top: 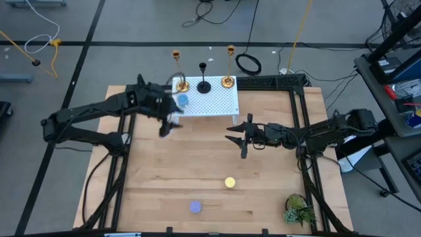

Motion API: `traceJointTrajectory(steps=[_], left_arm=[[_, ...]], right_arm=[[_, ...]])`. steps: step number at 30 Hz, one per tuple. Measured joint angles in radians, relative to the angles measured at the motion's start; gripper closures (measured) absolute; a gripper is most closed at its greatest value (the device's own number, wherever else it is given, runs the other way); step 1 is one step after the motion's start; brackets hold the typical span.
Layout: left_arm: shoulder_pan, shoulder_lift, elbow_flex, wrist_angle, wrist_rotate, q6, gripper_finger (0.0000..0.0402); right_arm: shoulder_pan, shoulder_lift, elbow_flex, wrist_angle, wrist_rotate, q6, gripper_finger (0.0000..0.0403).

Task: Pick & Place candle stick holders
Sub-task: Put the yellow scented candle on the shelf aligned with the right golden candle holder

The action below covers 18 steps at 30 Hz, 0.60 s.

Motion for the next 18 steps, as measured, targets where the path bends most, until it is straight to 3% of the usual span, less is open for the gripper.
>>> traceJointTrajectory(steps=[3,8,14,18], left_arm=[[-0.08,-0.004,0.0,-0.071,0.087,-0.005,0.011],[-0.242,-0.004,-0.045,-0.078,0.128,-0.007,0.0131],[-0.428,-0.003,-0.193,0.116,0.137,-0.097,0.0144],[-0.53,-0.003,-0.325,0.353,0.119,-0.158,0.0144]], right_arm=[[0.0,0.0,0.0,0.0,0.0,0.0,0.0252],[0.0,0.0,0.0,0.0,0.0,0.0,0.0252],[0.0,0.0,0.0,-0.001,-0.002,0.048,0.0252],[0.0,0.0,0.0,-0.001,-0.002,0.053,0.0252]])
